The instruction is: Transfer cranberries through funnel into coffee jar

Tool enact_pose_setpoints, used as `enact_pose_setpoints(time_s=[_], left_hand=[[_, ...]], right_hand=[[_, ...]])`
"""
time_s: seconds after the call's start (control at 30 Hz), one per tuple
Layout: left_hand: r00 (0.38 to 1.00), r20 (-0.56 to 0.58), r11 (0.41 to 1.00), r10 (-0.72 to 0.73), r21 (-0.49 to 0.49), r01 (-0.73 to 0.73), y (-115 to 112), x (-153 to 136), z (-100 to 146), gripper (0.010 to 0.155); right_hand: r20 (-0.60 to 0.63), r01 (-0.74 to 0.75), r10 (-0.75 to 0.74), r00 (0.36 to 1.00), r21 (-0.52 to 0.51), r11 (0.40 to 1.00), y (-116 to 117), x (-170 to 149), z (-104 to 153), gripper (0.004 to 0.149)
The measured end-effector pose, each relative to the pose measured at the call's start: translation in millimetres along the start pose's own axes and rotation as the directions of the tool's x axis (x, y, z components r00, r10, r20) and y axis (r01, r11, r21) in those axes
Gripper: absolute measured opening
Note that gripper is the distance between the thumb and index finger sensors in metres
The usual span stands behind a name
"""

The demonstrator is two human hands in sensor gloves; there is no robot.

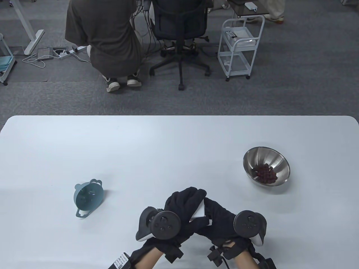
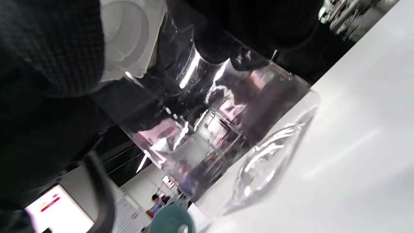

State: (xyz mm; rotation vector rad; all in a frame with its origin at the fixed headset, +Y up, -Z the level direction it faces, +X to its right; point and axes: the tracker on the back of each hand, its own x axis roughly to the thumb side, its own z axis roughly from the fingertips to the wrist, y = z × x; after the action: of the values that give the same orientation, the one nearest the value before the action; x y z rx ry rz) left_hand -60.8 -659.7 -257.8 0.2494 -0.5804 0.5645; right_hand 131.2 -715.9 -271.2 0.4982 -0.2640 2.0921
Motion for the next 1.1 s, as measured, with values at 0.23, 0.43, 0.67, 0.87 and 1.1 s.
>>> enact_pose_setpoints(time_s=[0.23, 0.43, 0.67, 0.87, 1.1], left_hand=[[0.975, -0.213, 0.998, 0.058, 0.004, -0.058, -15.5, 18.4, -6.8, 0.076], [0.971, -0.172, 0.949, 0.165, -0.241, -0.203, -13.9, 5.0, -11.9, 0.083], [0.994, 0.045, 0.952, 0.099, -0.294, -0.081, 31.4, -0.6, -18.1, 0.089], [0.983, 0.184, 0.868, 0.000, -0.488, 0.092, 40.8, 5.0, -31.5, 0.089], [0.967, 0.217, 0.780, -0.134, -0.579, 0.238, 34.8, 11.6, -43.8, 0.087]], right_hand=[[-0.056, -0.179, 0.173, 0.983, -0.135, 0.975, -3.5, 5.1, 7.4, 0.092], [-0.082, -0.144, 0.138, 0.987, -0.072, 0.987, -9.8, -11.5, 9.3, 0.091], [-0.065, -0.041, 0.036, 0.997, -0.074, 0.996, -13.5, -14.3, 7.8, 0.091], [-0.030, 0.006, -0.006, 1.000, 0.014, 1.000, -5.7, -14.2, 6.3, 0.091], [-0.018, 0.014, -0.012, 1.000, 0.087, 0.996, -0.1, -16.5, 5.8, 0.091]])
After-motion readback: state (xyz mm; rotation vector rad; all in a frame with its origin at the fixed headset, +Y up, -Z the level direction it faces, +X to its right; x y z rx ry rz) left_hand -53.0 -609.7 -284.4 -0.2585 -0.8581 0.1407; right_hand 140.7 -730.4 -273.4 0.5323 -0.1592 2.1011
